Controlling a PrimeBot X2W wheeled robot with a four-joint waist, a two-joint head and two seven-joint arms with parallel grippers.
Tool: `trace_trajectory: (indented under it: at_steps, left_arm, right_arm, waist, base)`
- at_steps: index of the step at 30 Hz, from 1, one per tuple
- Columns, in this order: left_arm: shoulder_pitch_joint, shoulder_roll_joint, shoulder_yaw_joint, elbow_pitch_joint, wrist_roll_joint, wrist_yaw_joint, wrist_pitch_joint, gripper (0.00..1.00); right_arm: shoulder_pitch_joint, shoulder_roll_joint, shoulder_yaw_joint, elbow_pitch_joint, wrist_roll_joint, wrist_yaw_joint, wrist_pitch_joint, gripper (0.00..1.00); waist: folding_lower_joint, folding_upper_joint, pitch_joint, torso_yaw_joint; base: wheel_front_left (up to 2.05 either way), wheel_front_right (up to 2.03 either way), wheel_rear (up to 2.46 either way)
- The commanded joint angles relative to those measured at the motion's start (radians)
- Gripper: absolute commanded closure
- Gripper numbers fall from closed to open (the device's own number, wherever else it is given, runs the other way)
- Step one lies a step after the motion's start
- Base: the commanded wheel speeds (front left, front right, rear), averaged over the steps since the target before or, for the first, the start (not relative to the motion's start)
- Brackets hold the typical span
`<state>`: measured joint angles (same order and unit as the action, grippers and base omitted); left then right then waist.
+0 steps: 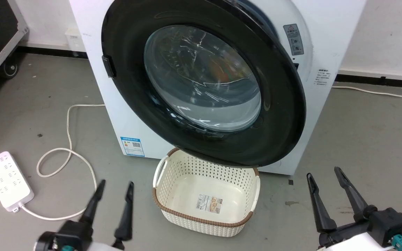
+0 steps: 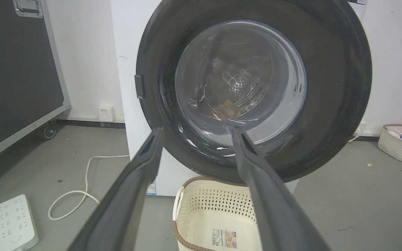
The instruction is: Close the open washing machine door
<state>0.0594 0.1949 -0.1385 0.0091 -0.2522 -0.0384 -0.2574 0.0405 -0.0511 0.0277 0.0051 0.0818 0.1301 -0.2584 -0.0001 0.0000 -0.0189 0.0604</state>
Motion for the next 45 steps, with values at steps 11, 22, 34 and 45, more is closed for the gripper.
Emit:
trace_trajectory:
  at_steps: [11,22,34,45]
  left_arm:
    - [0.024,-0.033,-0.020,-0.001,0.132,-0.006,-0.004,0.00]
    - [-0.078,-0.077,-0.026,-0.024,0.170,-0.016,-0.004,0.00]
    - [-0.169,-0.119,-0.036,-0.049,0.182,-0.012,-0.004,0.00]
    - [-0.202,-0.123,-0.035,-0.056,0.210,-0.008,-0.004,0.00]
  right_arm:
    - [0.002,0.000,0.027,0.021,0.029,0.001,-0.003,1.00]
    - [-0.283,-0.125,0.120,0.070,0.135,0.001,0.055,1.00]
    - [-0.704,-0.345,0.216,0.292,0.322,0.001,0.133,1.00]
    - [-0.941,-0.383,0.224,0.486,0.370,0.001,0.156,1.00]
  waist:
    - [0.0001,0.0000,0.079,0.012]
    - [0.0001,0.0000,0.290,0.042]
    - [0.0001,0.0000,0.431,0.086]
    - [0.0001,0.0000,0.490,0.093]
  base:
    - [0.00,0.00,0.00]
    - [0.00,0.00,0.00]
    - [0.00,0.00,0.00]
    - [0.00,0.00,0.00]
